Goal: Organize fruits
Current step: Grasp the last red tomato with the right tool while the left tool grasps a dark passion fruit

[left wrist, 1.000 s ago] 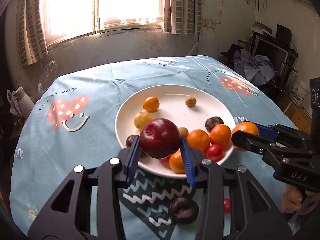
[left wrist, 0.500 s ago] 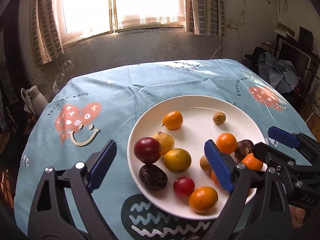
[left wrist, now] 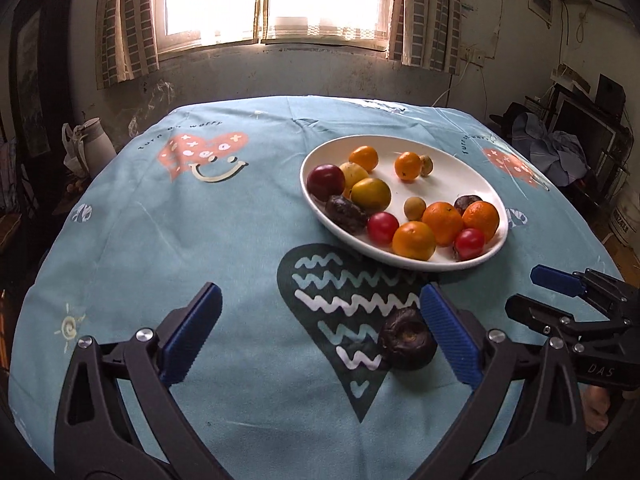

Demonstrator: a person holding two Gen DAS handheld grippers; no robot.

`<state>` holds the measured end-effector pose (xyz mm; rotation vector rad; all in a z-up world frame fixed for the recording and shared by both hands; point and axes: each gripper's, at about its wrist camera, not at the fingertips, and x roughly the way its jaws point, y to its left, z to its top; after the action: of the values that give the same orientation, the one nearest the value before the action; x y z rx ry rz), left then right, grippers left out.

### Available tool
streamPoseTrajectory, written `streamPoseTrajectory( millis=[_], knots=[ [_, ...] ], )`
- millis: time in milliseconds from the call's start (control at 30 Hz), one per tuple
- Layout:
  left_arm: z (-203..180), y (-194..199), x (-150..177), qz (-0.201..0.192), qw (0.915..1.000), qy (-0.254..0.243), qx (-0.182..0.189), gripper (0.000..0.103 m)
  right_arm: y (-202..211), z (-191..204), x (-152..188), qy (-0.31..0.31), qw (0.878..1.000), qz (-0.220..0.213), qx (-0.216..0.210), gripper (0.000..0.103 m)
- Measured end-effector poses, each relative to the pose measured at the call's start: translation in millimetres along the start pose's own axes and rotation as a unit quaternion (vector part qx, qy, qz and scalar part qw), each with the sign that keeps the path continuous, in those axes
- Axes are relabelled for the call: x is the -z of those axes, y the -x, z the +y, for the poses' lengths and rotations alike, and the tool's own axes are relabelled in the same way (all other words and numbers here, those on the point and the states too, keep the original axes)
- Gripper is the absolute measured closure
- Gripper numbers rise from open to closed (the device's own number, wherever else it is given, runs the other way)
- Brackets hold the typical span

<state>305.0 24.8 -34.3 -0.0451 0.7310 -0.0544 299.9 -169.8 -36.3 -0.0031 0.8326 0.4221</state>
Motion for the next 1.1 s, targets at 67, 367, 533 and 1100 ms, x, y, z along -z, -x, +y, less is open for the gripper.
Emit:
streamPoseTrajectory(
  millis=[67,367,533,1100],
  knots=[
    [10,-4,8,0.008,0.9998,0.02,0.003,0.002,-4,12,6,0.03,0.999,0.016,0.008,0.035],
    [28,-1,8,0.003,0.9981,0.062,-0.008,0.002,-6,38,18,0.092,0.995,0.031,-0.001,0.035],
    [27,-2,8,0.007,0.9979,0.063,-0.01,0.002,-14,40,22,0.101,0.994,0.043,-0.001,0.041],
    [26,0,8,0.004,0.9979,0.064,-0.009,0.002,-27,42,25,0.109,0.992,0.062,0.004,0.066]
  ],
)
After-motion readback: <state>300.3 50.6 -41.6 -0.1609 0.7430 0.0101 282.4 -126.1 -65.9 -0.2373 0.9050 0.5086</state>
